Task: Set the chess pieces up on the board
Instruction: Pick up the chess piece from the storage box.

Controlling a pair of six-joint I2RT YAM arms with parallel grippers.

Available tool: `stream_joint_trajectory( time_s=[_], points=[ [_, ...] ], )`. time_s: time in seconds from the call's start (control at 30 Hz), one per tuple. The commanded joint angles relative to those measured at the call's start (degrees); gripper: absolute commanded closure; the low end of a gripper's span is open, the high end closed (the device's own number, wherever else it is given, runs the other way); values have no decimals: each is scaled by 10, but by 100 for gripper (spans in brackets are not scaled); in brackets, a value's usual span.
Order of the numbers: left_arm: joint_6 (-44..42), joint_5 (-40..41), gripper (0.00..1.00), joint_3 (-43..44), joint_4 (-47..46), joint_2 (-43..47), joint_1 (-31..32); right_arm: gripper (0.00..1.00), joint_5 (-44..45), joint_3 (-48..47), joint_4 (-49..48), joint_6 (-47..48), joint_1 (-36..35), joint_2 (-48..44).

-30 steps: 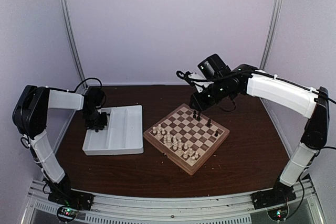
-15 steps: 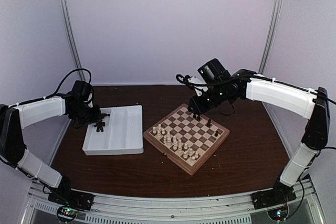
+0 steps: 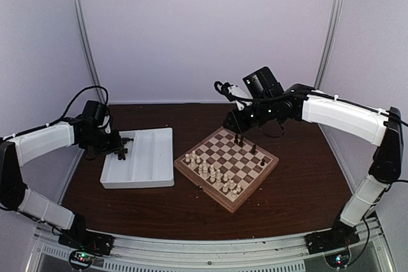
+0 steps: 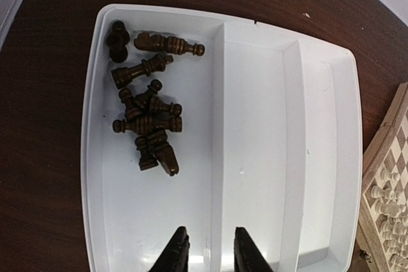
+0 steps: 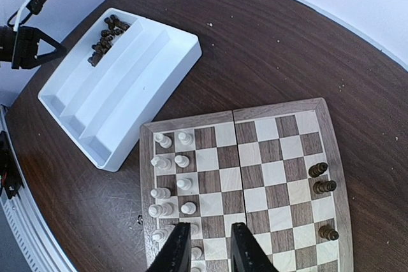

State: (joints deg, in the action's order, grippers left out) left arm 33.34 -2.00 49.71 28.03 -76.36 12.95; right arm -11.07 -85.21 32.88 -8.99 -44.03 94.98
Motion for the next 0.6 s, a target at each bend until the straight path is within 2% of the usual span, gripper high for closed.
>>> stream_joint_trajectory(
  time_s=[0.0, 0.17, 0.33, 0.57],
  points=[
    [-11, 10, 74, 8, -5, -13, -4, 75, -7, 5, -31, -18, -5, -36],
    [-23, 35, 72, 9, -7, -36, -3, 75, -4, 17, -20, -25, -10, -53],
    [-33, 46, 71, 19, -2, -67, -4, 75, 2, 52, -50, -38, -11, -69],
    [-27, 50, 71, 46, -19, -128, -4, 75, 5, 40, -88, -59, -14, -52]
  ],
)
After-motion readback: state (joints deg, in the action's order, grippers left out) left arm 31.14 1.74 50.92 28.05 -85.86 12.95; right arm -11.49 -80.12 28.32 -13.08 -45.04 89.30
